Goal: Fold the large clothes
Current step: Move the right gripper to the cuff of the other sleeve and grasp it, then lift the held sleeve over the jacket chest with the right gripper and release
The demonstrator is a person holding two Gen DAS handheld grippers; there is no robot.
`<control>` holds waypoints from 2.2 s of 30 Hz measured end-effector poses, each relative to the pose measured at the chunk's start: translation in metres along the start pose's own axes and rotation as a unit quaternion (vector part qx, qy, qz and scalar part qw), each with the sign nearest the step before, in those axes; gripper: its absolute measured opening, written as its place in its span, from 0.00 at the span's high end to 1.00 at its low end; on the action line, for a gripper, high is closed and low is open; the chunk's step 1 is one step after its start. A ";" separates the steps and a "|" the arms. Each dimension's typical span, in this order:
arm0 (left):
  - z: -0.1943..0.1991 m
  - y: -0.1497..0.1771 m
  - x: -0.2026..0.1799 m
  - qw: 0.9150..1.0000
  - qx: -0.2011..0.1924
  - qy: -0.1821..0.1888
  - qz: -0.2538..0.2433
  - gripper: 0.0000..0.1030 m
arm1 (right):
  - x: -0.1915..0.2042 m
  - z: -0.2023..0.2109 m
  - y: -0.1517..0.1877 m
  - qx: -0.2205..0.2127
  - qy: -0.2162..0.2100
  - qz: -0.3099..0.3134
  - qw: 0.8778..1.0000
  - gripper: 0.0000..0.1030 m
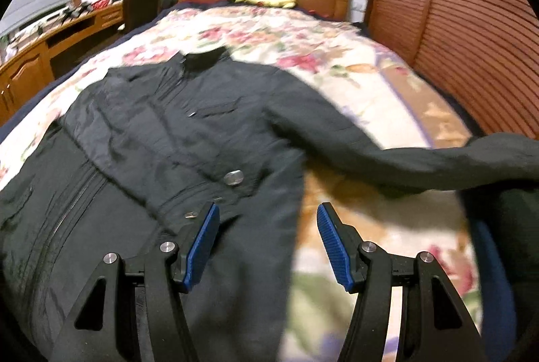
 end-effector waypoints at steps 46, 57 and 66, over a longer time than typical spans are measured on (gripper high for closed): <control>-0.026 0.014 -0.005 0.999 0.043 -0.012 -0.014 0.00 | -0.226 -0.024 0.002 0.081 0.184 -0.214 0.956 0.62; -0.024 0.013 -0.004 0.999 0.042 -0.002 -0.010 0.00 | -0.173 0.001 -0.050 0.034 0.191 -0.115 0.974 0.87; -0.012 0.008 0.002 0.999 0.034 0.008 -0.004 0.00 | -0.073 0.010 -0.115 -0.005 0.141 -0.014 0.990 0.87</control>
Point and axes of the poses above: each gripper's, at about its wrist camera, not at the fingertips, and z roughly against the way its jaws point, x to its left, y to its underside, the point moved 6 cm from there along -z, roughly the way its jaws point, and after that the axes turned 15 degrees about z, right-handed, at the moved point
